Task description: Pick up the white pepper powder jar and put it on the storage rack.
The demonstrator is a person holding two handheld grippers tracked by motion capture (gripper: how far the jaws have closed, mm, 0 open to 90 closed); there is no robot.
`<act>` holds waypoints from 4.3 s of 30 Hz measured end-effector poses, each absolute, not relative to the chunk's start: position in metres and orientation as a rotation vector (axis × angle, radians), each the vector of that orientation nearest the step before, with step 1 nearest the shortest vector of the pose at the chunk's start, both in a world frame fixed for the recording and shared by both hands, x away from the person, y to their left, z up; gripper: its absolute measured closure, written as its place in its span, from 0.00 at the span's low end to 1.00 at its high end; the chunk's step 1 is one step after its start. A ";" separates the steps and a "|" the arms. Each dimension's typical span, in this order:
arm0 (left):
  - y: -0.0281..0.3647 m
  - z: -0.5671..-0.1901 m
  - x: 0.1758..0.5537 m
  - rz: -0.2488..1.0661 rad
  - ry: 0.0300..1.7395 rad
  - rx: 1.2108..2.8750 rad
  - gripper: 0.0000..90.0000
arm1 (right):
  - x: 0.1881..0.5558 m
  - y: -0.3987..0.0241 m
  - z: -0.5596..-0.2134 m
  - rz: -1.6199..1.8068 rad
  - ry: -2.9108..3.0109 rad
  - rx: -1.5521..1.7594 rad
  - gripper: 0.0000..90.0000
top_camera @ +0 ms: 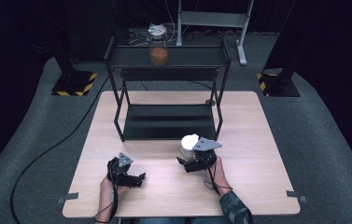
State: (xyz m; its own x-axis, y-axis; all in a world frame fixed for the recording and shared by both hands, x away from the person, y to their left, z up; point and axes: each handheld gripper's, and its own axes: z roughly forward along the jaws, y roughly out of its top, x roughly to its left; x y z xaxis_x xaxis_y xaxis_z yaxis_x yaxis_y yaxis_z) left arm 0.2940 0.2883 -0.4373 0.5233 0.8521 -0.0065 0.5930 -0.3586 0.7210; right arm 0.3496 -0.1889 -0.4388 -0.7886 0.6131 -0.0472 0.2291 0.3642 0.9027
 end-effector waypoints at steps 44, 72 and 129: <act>0.289 -0.437 0.294 0.490 1.173 2.082 0.00 | 0.352 -0.229 -0.371 1.446 2.235 0.723 0.33; 0.289 -0.437 0.294 0.489 1.174 2.081 0.00 | 0.367 -0.264 -0.306 1.469 2.198 0.672 0.33; 0.289 -0.437 0.294 0.489 1.174 2.081 0.00 | 0.415 -0.277 -0.180 1.468 2.151 0.576 0.33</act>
State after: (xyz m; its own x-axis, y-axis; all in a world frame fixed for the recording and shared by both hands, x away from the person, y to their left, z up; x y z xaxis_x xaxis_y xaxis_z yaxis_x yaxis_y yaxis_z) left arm 0.2942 0.2886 -0.4374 0.5203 0.8539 -0.0099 0.5948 -0.3540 0.7217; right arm 0.4145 -0.2771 -0.1802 -0.8014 0.5806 -0.1440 0.0775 0.3395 0.9374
